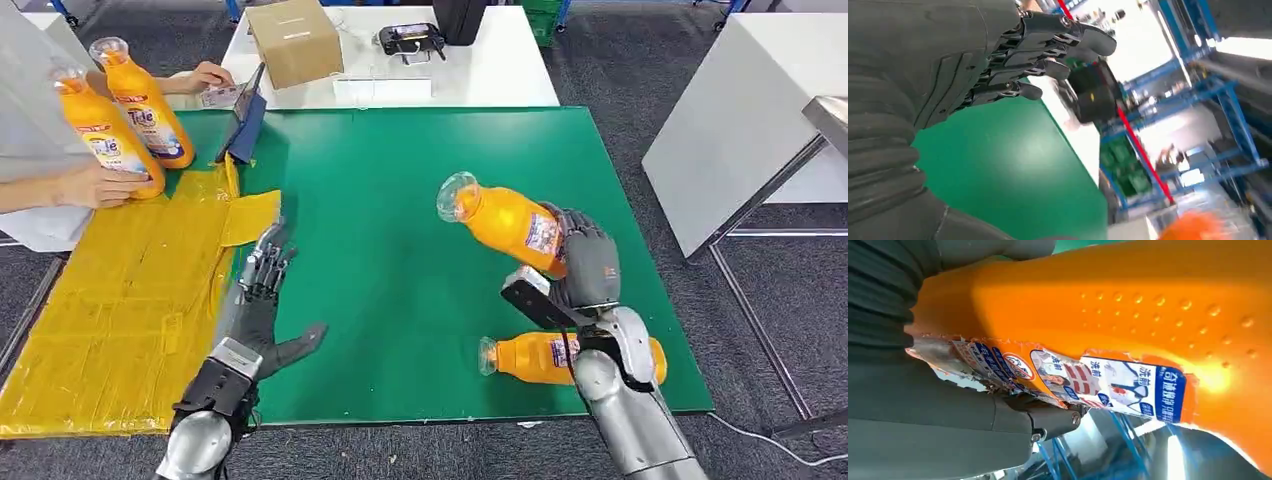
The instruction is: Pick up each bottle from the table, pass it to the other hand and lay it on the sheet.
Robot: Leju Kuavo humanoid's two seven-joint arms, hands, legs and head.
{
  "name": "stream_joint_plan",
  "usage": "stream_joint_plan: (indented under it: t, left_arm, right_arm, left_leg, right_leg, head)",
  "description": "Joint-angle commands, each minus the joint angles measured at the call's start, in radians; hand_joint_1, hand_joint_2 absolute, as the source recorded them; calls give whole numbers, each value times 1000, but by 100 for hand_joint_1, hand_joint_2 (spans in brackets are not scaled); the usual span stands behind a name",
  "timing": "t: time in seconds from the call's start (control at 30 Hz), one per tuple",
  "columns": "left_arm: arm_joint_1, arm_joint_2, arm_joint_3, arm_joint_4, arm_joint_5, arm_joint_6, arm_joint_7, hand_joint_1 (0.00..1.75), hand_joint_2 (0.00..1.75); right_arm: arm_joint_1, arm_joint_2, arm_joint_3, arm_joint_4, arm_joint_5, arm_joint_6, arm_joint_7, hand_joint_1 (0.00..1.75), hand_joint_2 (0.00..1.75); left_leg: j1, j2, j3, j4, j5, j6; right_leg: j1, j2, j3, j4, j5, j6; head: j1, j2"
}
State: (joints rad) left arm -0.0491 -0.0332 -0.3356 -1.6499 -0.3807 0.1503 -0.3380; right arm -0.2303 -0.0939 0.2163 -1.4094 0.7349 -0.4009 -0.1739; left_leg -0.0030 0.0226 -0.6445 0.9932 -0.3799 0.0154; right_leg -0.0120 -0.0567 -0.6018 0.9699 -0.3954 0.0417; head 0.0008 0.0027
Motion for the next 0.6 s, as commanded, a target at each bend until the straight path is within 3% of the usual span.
stream_joint_plan:
  t: [0.03,0.1,0.2,0.27,0.4,0.47,0.6]
  left_arm:
    - [-31,28,-104,78,2,-7,6,0,175]
    - [-31,28,-104,78,2,-7,6,0,175]
    - [-41,33,-114,82,9,-6,3,0,175]
    - [-48,32,-123,81,30,-6,-12,0,175]
    - [-80,26,-153,69,45,-1,-21,0,175]
    - [-95,24,-165,73,51,6,-18,0,175]
    - [-101,23,-171,74,60,12,-20,0,175]
  right_arm:
    - [42,105,11,-170,-143,20,-61,175,175]
    - [42,105,11,-170,-143,20,-61,175,175]
    - [41,129,50,-161,-339,141,-120,175,175]
    - [31,156,100,-108,-389,191,-121,175,175]
    - [-24,217,222,136,-370,222,-123,175,175]
    - [-40,248,269,223,-387,233,-154,175,175]
    - [-50,263,308,263,-394,247,-159,175,175]
  left_leg:
    - [1,0,5,0,-3,-2]
    - [0,0,2,-1,-1,-1]
    - [1,0,6,0,-3,-2]
    - [1,1,6,0,-3,-2]
    - [2,4,4,-1,-2,-2]
    - [3,5,10,-2,-4,-3]
    - [3,4,7,-1,-3,-3]
  right_leg:
    - [0,5,4,0,-3,-2]
    - [0,3,1,0,-1,-1]
    - [0,6,5,0,-3,-2]
    - [0,6,4,0,-3,-2]
    - [1,7,1,-1,0,-2]
    - [2,12,7,-2,-2,-3]
    - [2,9,5,-1,-1,-3]
  head:
    - [0,0]
    - [0,0]
    - [0,0]
    - [0,0]
    - [0,0]
    - [0,0]
    - [0,0]
